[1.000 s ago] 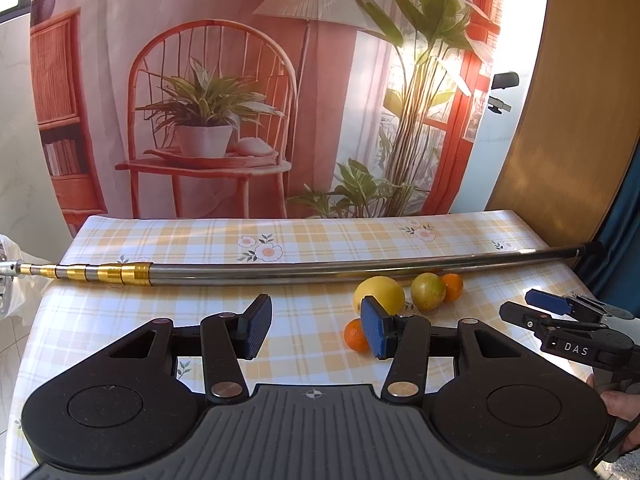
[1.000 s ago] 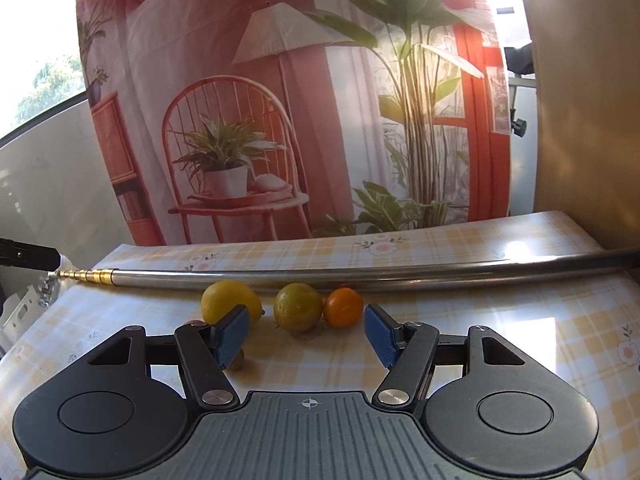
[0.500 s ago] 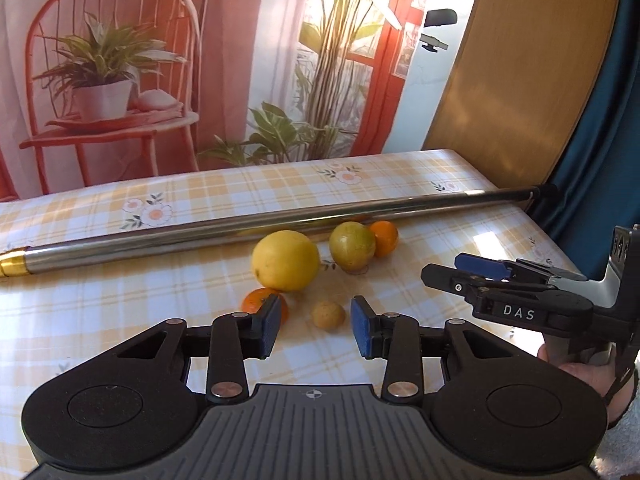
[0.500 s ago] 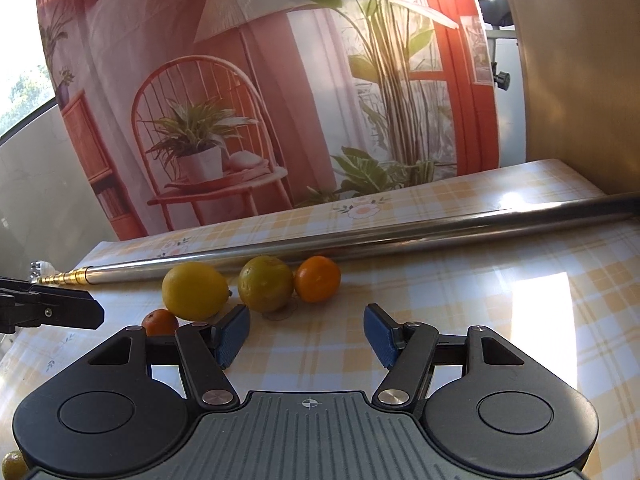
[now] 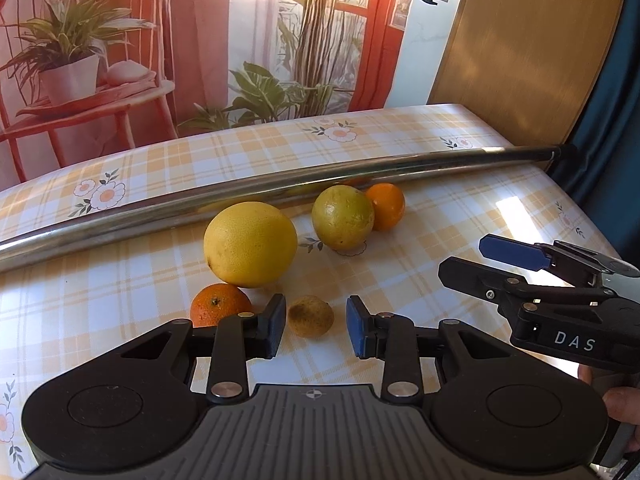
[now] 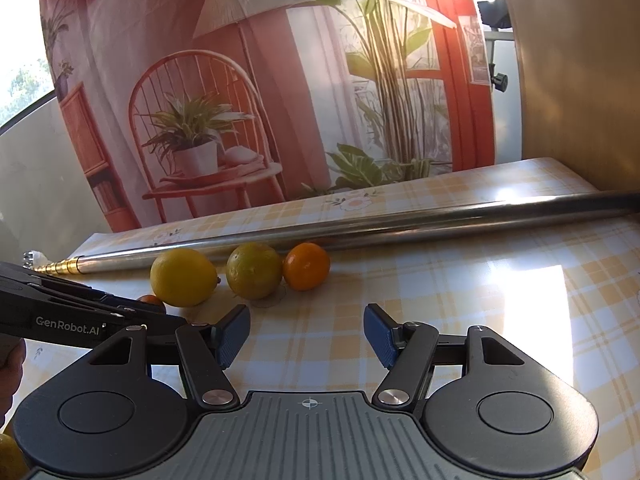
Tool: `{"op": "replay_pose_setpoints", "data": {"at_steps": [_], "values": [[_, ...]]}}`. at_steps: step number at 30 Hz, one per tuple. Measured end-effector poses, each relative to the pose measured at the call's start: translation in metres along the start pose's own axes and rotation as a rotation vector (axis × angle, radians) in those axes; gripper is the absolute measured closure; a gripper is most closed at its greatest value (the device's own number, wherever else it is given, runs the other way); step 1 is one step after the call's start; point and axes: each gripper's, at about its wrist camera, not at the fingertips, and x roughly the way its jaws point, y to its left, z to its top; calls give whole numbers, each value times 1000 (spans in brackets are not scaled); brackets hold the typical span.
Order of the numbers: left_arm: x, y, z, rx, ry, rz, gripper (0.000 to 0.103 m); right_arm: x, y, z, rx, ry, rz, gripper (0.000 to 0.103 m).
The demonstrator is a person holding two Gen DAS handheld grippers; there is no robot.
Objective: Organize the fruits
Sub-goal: 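Lower the open left tool around a small brown kiwi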
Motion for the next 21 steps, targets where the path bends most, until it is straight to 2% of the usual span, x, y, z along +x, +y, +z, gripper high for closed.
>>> {"op": "replay_pose_setpoints", "data": {"at_steps": [11, 14, 17, 21], "values": [[11, -9, -2, 65, 44, 67, 68, 1, -8, -2, 27, 4, -31, 42], [5, -7, -4, 68, 20, 65, 69, 1, -12, -4, 51, 5, -36, 42], [-1, -6, -3, 74, 3, 57, 75, 2, -14, -5, 58, 5, -41, 42], [1, -6, -1, 69, 3, 57, 75, 2, -15, -6, 59, 8, -40, 42]]}}
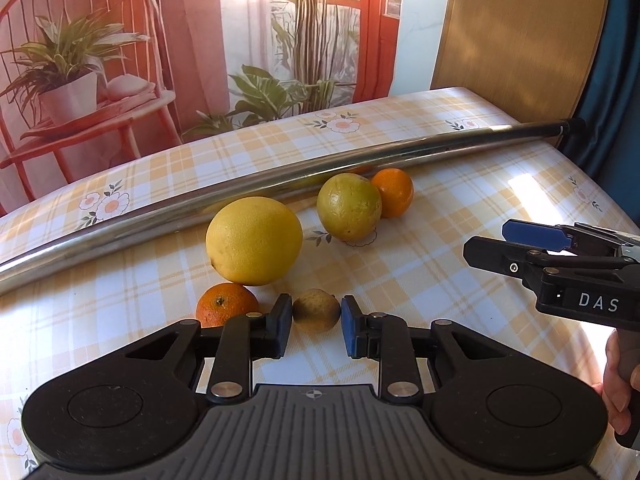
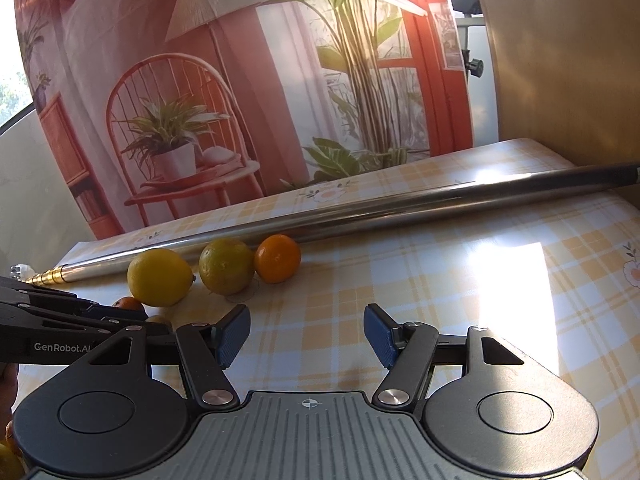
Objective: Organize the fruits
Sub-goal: 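Lower the open left tool around a small brown kiwi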
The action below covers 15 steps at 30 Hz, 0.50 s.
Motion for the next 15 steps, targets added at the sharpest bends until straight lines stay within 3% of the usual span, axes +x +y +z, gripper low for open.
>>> {"op": "replay_pose_setpoints", "data": {"at_steps": [9, 15], "values": [[9, -1, 1, 6, 26, 12, 75, 4, -1, 1, 2, 8, 0, 42], [-5, -1, -1, 5, -32, -13, 76, 4, -2, 0, 4, 11, 5, 42]]}}
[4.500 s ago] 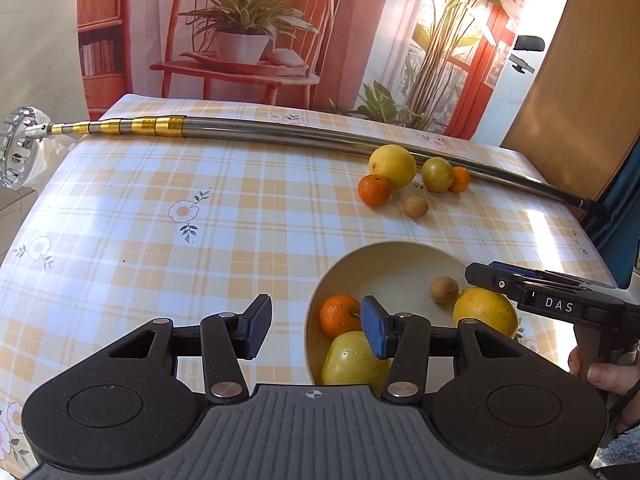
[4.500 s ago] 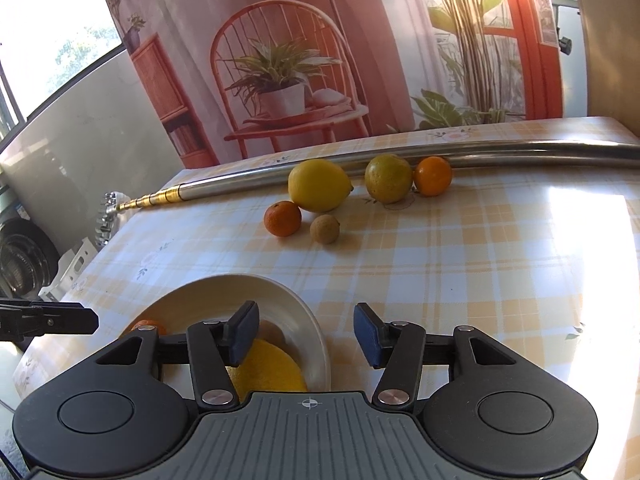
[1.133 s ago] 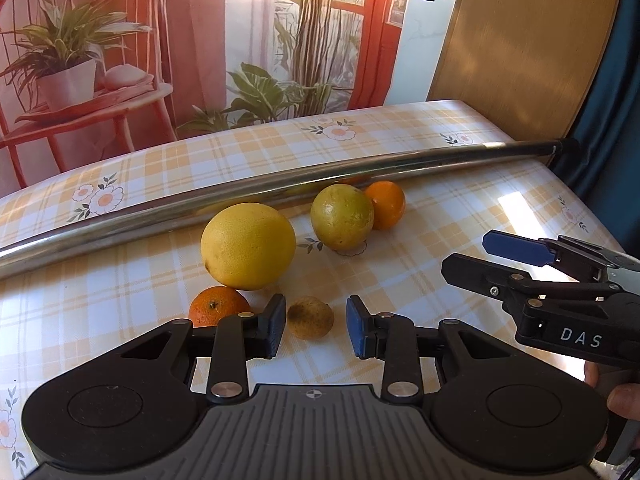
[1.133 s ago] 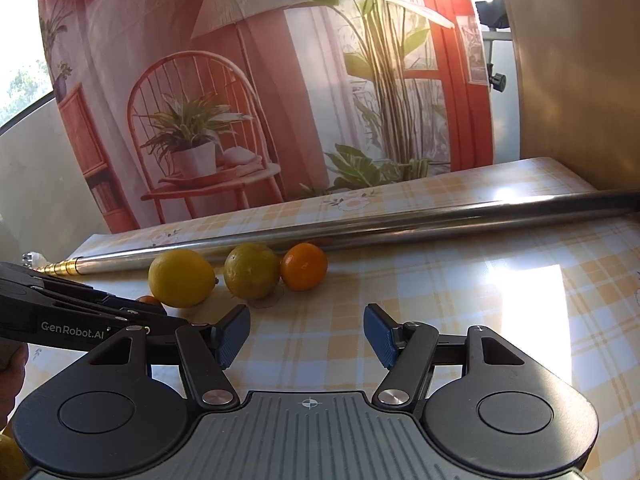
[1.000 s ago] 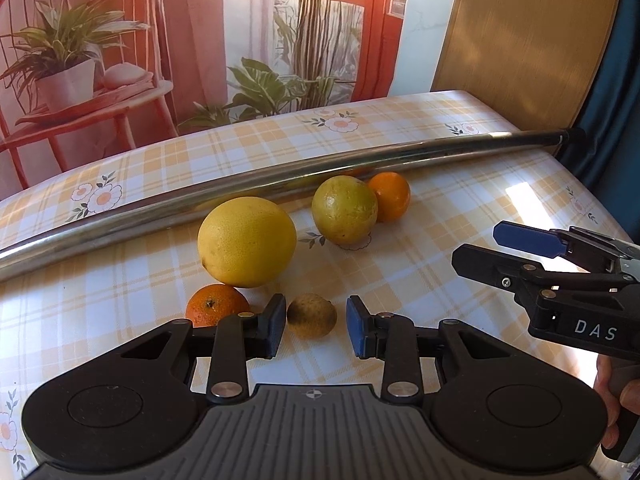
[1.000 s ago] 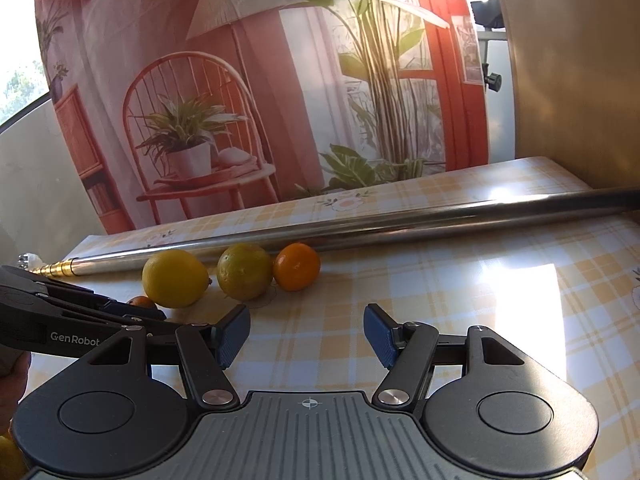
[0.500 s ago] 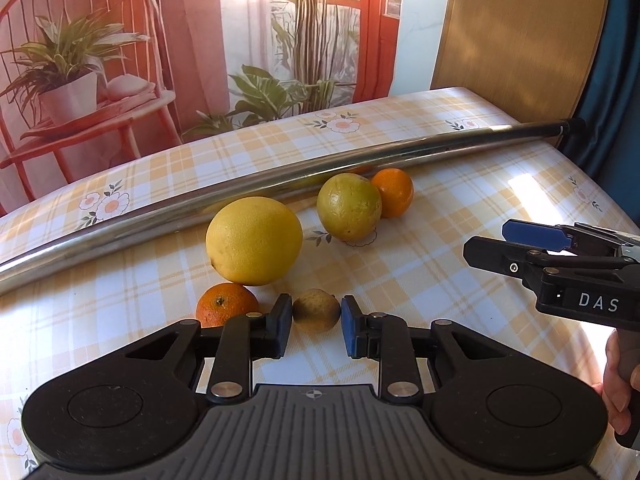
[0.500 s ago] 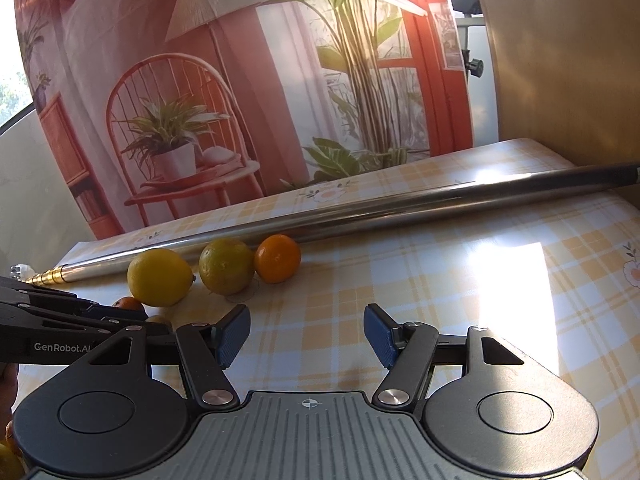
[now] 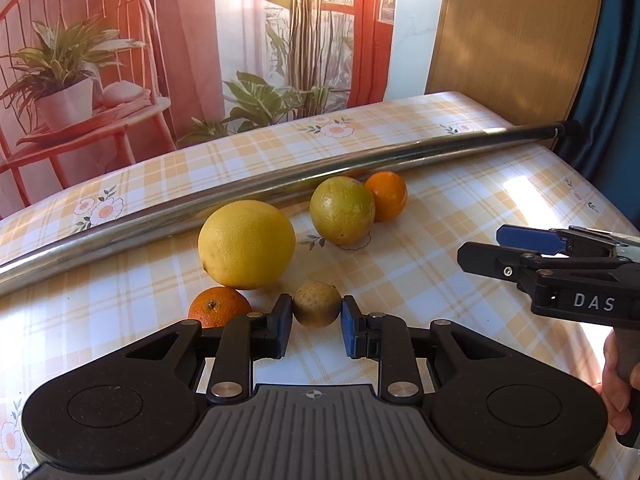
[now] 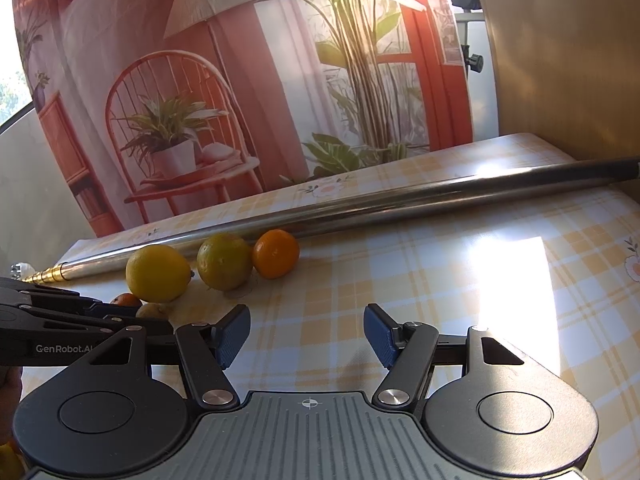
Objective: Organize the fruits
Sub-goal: 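Lower the open left tool around a small brown kiwi, then close the left tool on the kiwi while the right tool grasps the green-yellow citrus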
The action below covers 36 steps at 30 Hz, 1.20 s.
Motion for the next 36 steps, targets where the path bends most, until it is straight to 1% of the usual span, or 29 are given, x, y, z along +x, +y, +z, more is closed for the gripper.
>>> {"op": "replay_pose_setpoints", "data": {"at_steps": [4, 8, 12, 15, 20, 23, 26, 28, 31, 34, 36], "values": [[-19, 3, -3, -21, -39, 13, 76, 0, 2, -1, -7, 4, 3, 42], [-43, 12, -10, -65, -68, 23, 76, -2, 4, 0, -20, -3, 15, 42], [-70, 19, -16, -68, -108, 67, 76, -4, 7, 7, -31, -5, 35, 42], [-89, 27, -20, -92, -137, 99, 76, -4, 13, 14, -55, 0, 48, 42], [-123, 50, -29, -182, -188, 118, 76, -7, 31, 23, -199, 14, 57, 43], [-137, 61, -35, -216, -208, 130, 76, -7, 44, 34, -296, 11, 87, 44], [-145, 64, -41, -224, -217, 146, 76, -1, 57, 49, -364, 21, 116, 46], [-149, 63, -46, -219, -220, 154, 76, 9, 70, 57, -444, 36, 110, 46], [-153, 60, -55, -216, -223, 147, 76, 25, 88, 61, -566, 58, 92, 46], [-155, 60, -61, -228, -227, 133, 76, 42, 104, 62, -619, 105, 113, 46], [-156, 62, -64, -237, -227, 125, 76, 54, 112, 60, -672, 131, 105, 47]]}}
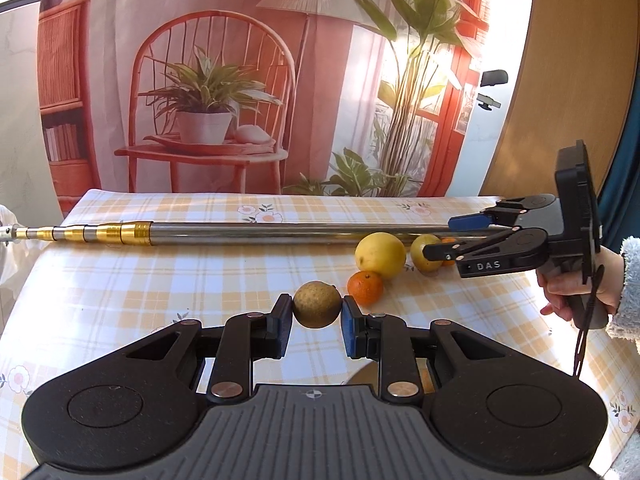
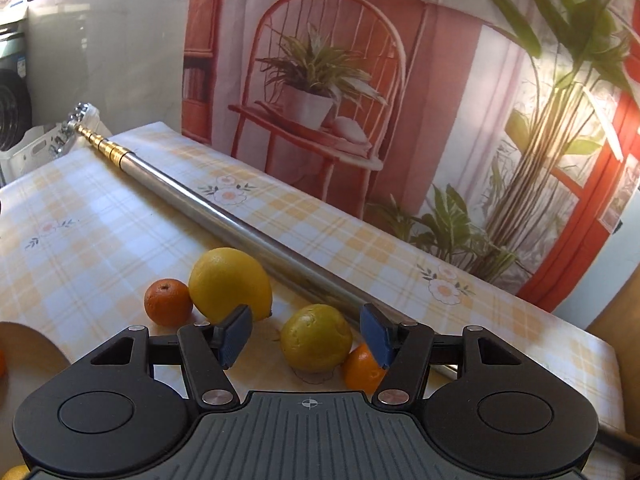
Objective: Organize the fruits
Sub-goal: 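Close the left tool on the kiwi while the right tool grasps the green-yellow citrus, then carry the kiwi and green-yellow citrus over the white plate with both tools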
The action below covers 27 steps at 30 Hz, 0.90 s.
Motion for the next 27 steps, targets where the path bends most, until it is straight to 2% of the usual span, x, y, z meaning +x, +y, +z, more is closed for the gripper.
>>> {"op": "replay_pose_setpoints", "data": {"at_steps": [6, 10, 14, 20, 27], "values": [[0, 6, -2, -30, 4, -13, 76, 28, 2, 4, -9, 90, -10, 53], [3, 8, -6, -49, 24, -14, 76, 35, 5, 4, -37, 124, -27, 53], [4, 8, -10, -60, 34, -19, 76, 42, 7, 2, -71, 166, -38, 58], [-1, 10, -10, -72, 27, -19, 76, 29, 7, -1, -43, 121, -58, 59], [-8, 11, -12, -79, 19, -28, 76, -20, 4, -8, 124, 29, 17, 59]]}}
